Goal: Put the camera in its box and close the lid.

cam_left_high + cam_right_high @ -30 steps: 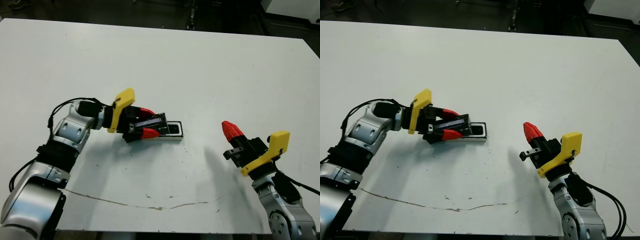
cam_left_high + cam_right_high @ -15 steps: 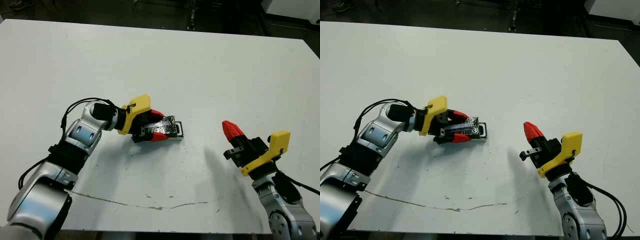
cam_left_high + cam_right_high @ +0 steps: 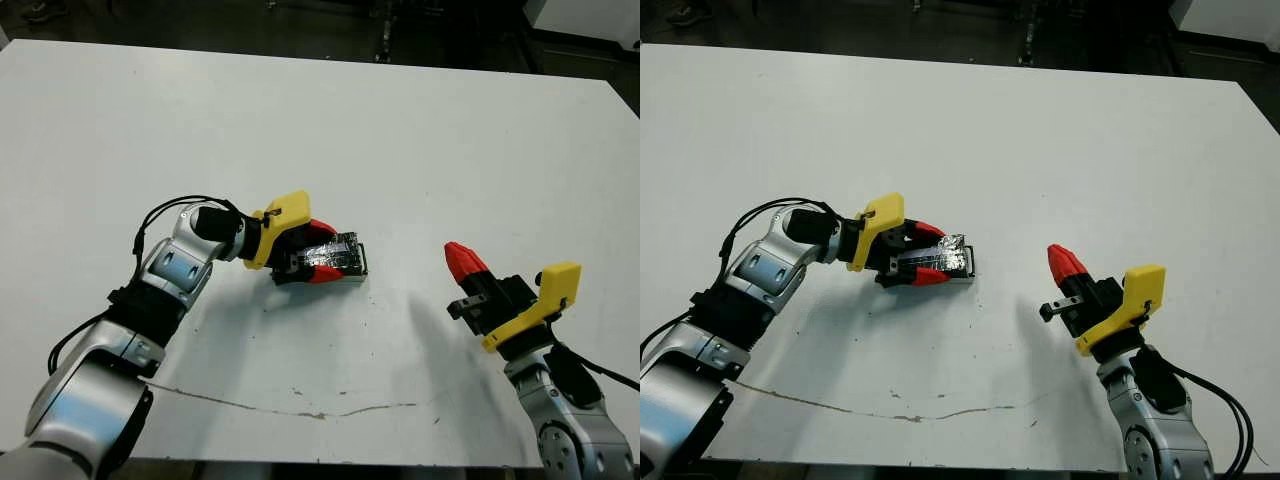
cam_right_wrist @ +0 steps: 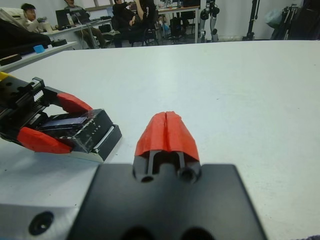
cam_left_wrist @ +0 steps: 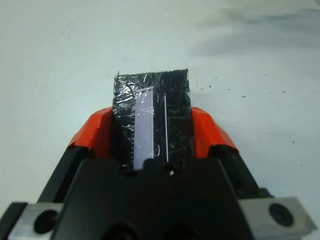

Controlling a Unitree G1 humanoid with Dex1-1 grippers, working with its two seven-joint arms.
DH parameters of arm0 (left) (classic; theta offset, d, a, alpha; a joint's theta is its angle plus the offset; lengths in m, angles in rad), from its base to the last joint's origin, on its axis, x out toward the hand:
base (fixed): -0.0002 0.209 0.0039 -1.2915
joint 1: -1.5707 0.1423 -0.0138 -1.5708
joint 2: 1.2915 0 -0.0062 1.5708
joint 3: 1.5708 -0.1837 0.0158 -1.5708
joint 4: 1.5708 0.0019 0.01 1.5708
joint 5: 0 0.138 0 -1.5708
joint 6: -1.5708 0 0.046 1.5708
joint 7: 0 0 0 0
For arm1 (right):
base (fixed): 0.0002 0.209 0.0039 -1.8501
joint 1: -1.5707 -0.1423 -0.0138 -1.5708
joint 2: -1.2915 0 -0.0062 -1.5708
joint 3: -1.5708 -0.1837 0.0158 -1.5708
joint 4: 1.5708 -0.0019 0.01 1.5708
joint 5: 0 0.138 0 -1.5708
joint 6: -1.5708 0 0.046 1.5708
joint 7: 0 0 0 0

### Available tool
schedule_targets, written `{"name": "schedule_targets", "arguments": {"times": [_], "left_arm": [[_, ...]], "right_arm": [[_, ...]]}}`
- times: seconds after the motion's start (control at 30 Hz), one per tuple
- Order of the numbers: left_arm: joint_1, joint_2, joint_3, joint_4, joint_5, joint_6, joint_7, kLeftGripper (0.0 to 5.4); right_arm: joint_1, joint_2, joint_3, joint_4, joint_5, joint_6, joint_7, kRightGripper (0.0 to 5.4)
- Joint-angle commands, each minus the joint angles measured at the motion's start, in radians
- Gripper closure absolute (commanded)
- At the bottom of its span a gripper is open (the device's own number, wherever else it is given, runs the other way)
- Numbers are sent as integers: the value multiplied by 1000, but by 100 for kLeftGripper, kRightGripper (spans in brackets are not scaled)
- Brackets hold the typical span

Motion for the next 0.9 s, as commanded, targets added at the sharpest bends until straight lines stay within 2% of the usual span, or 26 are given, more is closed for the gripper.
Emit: {"name": "schedule_targets", "arguments": {"times": [0.03,0.37,0.57,0.9], "left_arm": [[49,-82,-64,81,22,5,-11,225],[13,-144,-51,199,13,-57,-28,225],[-4,-161,-59,223,20,-39,-36,225],[-14,-171,-78,259,50,-78,-52,225]], "right_arm": [[11,-9,-5,5,1,9,-5,540],[11,-10,-5,12,-1,4,-1,540],[14,-10,-2,12,-5,0,0,540],[15,-7,-1,16,-6,-4,0,540]]}}
